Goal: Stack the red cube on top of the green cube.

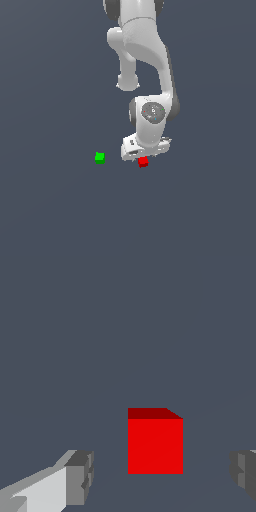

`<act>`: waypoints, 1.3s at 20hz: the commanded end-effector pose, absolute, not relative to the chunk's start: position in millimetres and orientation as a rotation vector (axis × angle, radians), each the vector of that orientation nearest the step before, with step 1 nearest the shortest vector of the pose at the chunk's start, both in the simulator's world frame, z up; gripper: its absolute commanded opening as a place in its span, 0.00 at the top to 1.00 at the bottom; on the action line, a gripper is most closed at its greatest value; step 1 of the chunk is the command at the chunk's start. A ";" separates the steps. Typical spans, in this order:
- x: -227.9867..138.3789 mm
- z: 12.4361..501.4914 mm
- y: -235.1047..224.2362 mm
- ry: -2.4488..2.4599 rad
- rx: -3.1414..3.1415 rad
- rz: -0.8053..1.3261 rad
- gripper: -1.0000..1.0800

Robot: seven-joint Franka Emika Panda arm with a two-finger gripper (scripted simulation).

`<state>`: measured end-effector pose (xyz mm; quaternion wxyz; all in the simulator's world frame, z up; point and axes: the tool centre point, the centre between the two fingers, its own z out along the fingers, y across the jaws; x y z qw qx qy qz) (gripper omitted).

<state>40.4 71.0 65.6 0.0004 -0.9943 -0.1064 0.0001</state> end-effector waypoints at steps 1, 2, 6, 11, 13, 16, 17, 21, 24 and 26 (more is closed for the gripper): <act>40.0 57.7 71.1 -0.335 -3.123 0.002 0.04; 40.0 53.1 70.9 -0.335 -3.123 0.002 0.04; 39.9 32.0 71.0 -0.337 -3.123 0.001 0.04; 40.9 20.1 71.2 -0.338 -3.123 0.000 0.04; 41.5 19.8 71.3 -0.338 -3.123 0.000 0.04; 41.5 19.8 71.3 -0.338 -3.123 0.000 1.00; 41.5 19.8 71.3 -0.338 -3.123 0.000 1.00; 41.5 19.8 71.3 -0.338 -3.123 0.000 1.00; 41.3 20.1 71.3 -0.338 -3.123 0.000 1.00; 41.2 21.2 71.3 -0.338 -3.123 0.000 1.00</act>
